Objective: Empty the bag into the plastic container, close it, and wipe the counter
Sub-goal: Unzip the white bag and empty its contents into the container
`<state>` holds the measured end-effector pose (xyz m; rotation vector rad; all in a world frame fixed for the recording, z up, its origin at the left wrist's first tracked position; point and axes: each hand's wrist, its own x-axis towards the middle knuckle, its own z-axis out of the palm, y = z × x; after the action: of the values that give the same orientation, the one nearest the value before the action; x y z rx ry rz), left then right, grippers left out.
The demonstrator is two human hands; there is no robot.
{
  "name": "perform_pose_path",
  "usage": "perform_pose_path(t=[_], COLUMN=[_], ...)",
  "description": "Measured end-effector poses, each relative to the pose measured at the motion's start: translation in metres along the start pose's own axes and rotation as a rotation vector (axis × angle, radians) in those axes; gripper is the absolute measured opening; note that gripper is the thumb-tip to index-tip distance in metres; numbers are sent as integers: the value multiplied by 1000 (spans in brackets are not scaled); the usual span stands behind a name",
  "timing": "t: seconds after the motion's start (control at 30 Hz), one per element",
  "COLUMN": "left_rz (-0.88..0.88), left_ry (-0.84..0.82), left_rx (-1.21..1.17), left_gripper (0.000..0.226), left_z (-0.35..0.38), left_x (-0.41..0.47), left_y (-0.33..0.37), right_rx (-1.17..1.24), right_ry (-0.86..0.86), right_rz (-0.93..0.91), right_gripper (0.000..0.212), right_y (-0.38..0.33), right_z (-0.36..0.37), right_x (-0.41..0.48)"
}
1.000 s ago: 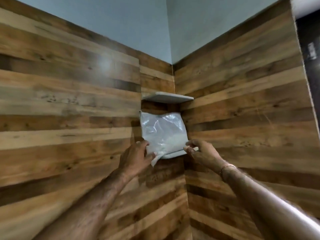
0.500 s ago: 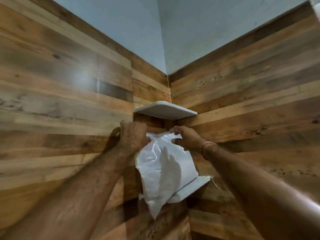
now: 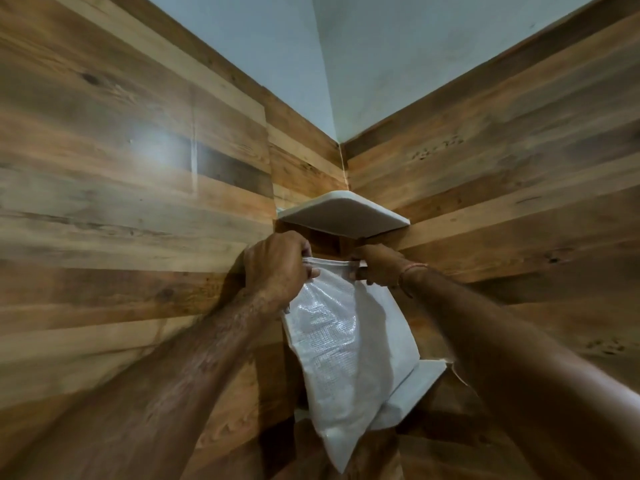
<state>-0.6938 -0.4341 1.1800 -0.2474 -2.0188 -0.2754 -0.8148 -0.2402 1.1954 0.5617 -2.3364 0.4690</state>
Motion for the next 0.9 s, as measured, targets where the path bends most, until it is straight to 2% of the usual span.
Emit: perform_pose_path(t=[0.1,0.2,0.3,0.5,0.77,0.9], left_rz=[-4,-14,-13,-11,-45,-99], left_ry=[9,44,131,206,77,-90], left_rx=[-27,-55,-66,-97,-165,-198], left_gripper=[19,19,19,19,20,22], left_z=[2,4,-1,-34,-70,-75], left_x=[0,-1,-2,-18,-128,-224], left_y=[-2,2,15,69,202,267], right_rx=[-25,89,194,52,-37,-5], right_ry=[13,63,163,236,230,77], right_rz=[89,150,167,125,209,321], right_gripper=[32,17,14,19,40,24], right_y=[11,16,18,30,68,94], right_z=[1,-2,-22,-95,-171,-187], right_x=[-8,-22,-43,-114,-301,-430])
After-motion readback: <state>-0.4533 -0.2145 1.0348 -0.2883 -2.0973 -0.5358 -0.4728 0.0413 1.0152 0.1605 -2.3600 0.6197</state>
